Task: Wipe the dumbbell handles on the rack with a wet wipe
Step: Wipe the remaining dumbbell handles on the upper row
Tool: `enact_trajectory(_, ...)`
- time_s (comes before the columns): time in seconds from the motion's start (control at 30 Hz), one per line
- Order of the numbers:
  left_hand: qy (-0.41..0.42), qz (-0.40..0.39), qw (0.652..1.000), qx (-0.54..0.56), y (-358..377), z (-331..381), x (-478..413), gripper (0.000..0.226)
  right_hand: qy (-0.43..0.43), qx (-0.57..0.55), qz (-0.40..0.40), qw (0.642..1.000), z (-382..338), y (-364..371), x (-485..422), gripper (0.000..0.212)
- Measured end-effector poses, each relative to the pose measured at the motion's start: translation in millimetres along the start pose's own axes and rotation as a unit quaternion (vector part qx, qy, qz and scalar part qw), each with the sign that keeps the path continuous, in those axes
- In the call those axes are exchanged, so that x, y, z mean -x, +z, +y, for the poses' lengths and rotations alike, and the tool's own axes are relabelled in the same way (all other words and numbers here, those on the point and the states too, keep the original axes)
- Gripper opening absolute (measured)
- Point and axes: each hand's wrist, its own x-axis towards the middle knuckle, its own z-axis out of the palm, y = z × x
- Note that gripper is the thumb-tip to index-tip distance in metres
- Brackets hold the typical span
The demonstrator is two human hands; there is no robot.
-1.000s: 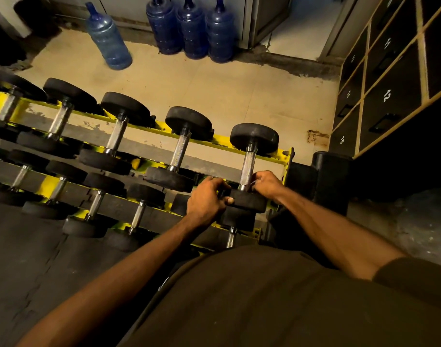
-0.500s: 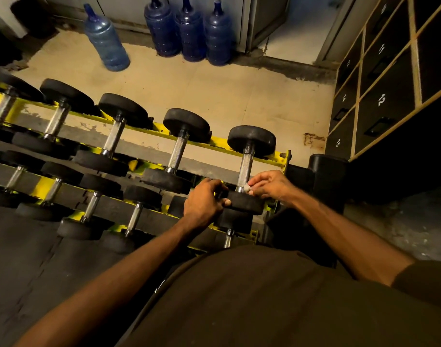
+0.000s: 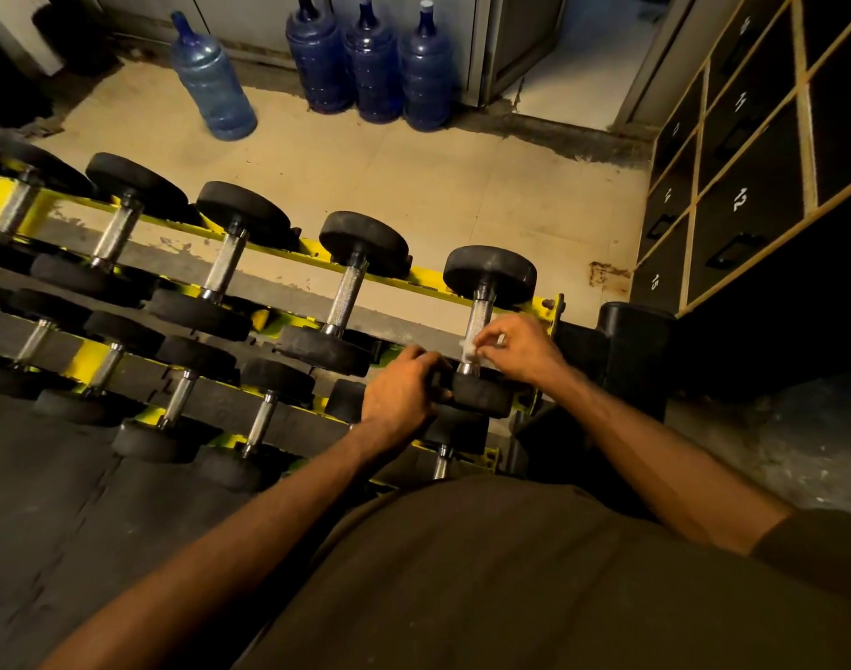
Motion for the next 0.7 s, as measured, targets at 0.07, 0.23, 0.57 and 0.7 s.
enact_trajectory(0.07, 0.025, 0.007, 0.999, -0.027, 2.2, -1.4, -0.2, 0.037, 0.032, -0.014, 0.121, 0.992, 5.0, -1.0, -5.5, 0.012)
enact_trajectory(0.23, 0.02, -0.009, 0.999, -0.029, -2.8, 0.1, -1.4, 0.036, -0.044, -0.001, 0.042, 0.998, 1.3, 12.6, 7.1, 0.02)
enact_trajectory(0.57, 0.022, -0.005, 0.999, -0.028, -3.1, 2.0, -1.4, 0.035, -0.041, 0.032, 0.078, 0.996, -5.4, 9.0, -10.0, 0.023)
enact_trajectory(0.7, 0.021, -0.008, 1.0, -0.021, -3.8, 0.9, -1.7, 0.035, -0.044, 0.034, 0.056, 0.997, -3.4, 0.9, -11.8, 0.008)
